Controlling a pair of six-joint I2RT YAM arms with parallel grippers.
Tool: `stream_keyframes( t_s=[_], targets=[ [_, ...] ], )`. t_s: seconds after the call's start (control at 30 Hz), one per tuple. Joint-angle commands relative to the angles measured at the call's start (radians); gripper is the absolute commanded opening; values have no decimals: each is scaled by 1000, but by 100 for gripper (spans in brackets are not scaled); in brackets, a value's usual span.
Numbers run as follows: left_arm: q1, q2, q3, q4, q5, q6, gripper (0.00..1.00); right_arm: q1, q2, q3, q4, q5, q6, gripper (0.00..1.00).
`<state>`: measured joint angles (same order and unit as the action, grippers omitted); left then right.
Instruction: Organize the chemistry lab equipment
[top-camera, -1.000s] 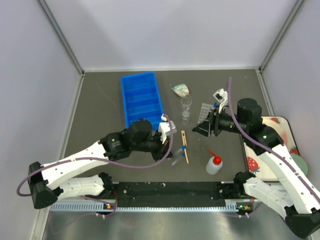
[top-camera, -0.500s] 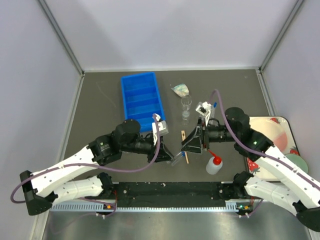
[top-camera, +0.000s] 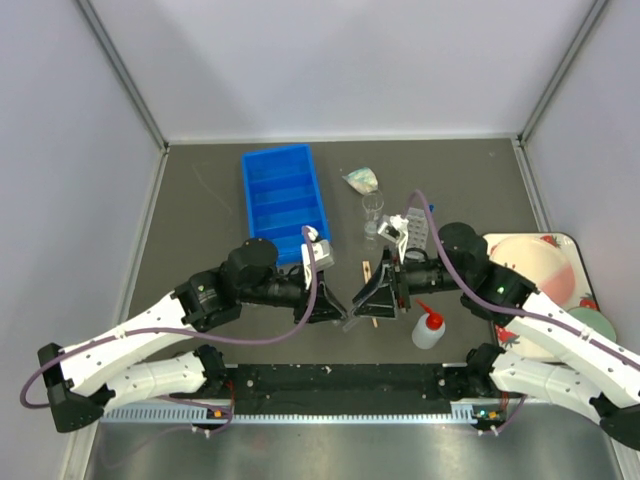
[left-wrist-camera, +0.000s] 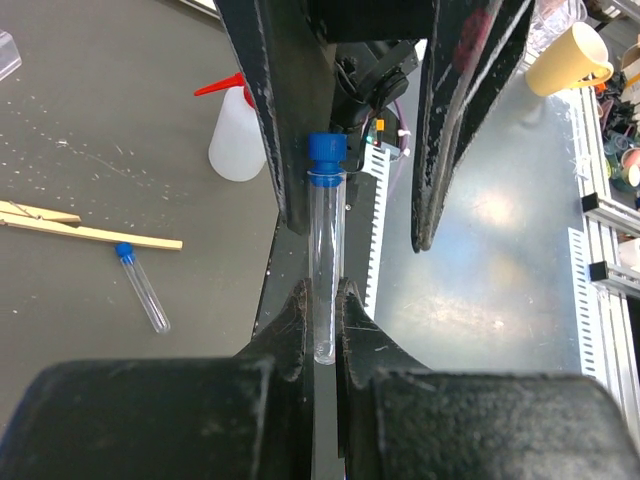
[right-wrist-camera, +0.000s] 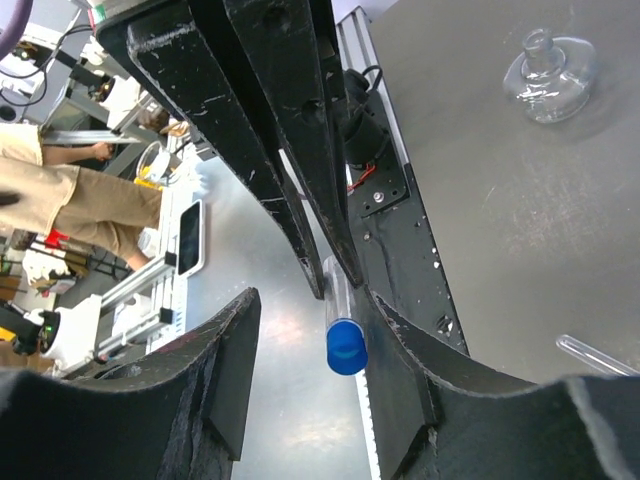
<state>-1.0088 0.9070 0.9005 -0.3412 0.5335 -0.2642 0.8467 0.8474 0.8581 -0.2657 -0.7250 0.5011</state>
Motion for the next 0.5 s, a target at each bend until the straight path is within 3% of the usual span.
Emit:
stream_keyframes(
  t_s=[0.0, 0.2, 0.4, 0.47],
  targets=[
    [9, -11, -3, 53, -7, -6, 0, 31, 4, -8, 51, 9, -6, 44],
    [15, -11, 1, 54, -10, -6, 0, 35, 1, -19, 52, 10, -12, 33],
    [16, -8, 2, 54, -13, -9, 0, 35, 4, -14, 52, 24, -15, 5],
    [16, -3, 0, 45, -36, -7, 12, 35, 5, -11, 51, 29, -16, 0]
  ],
)
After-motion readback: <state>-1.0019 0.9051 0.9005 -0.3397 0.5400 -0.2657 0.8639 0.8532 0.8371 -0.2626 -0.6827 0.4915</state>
